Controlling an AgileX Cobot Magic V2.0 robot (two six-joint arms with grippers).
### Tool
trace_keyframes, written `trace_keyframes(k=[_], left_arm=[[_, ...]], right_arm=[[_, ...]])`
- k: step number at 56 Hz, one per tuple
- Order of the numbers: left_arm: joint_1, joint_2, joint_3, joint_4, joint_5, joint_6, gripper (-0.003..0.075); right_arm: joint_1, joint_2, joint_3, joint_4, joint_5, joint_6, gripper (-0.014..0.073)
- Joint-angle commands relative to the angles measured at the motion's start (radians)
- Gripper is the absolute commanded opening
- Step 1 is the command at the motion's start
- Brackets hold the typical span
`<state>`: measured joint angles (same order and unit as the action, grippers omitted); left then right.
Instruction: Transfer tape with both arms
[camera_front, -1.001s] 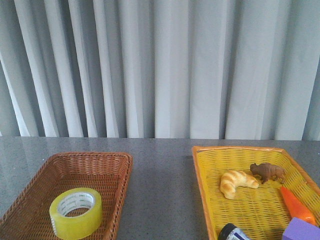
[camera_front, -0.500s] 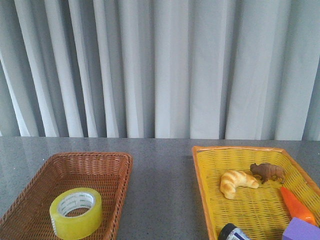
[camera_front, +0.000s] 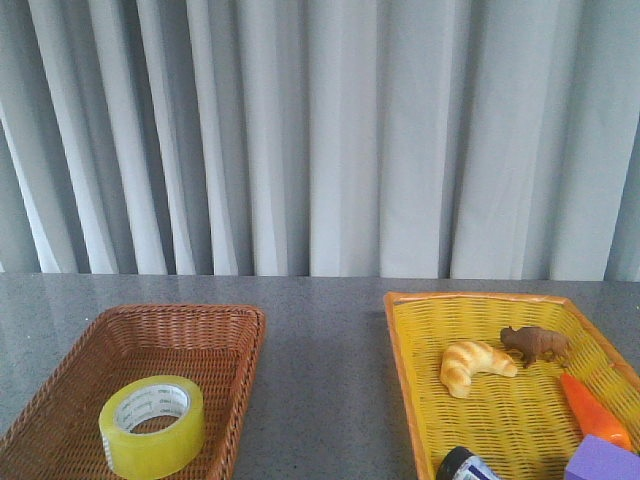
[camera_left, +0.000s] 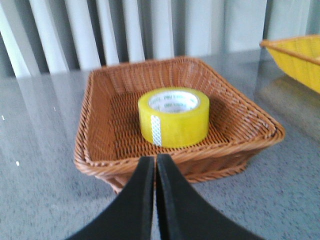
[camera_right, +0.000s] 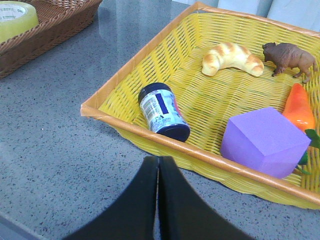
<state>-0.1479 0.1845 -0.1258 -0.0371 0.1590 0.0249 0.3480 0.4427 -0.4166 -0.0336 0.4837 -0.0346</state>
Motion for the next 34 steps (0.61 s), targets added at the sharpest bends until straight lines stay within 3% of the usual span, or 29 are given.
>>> trace_keyframes(k=[1, 8, 12, 34], left_arm=[[0.001, -0.060, 0.061, 0.013, -0.216, -0.004, -0.0006], [0.001, -0.156, 0.145, 0.013, -0.249, -0.004, -0.0006], [0.001, -0.220, 0.141, 0.015, -0.167, -0.003, -0.0006], [0.119, -0.211, 0.141, 0.013, -0.139, -0.006, -0.0006]], right_arm=[[-0.005, 0.006, -0.029, -0.007, -0.070, 0.001, -0.0004], [-0.005, 0.006, -0.029, -0.007, -0.070, 0.001, -0.0004], [-0.005, 0.006, -0.029, -0.007, -0.070, 0.001, -0.0004], [-0.005, 0.004, -0.029, -0.007, -0.063, 0.001, -0.0004]])
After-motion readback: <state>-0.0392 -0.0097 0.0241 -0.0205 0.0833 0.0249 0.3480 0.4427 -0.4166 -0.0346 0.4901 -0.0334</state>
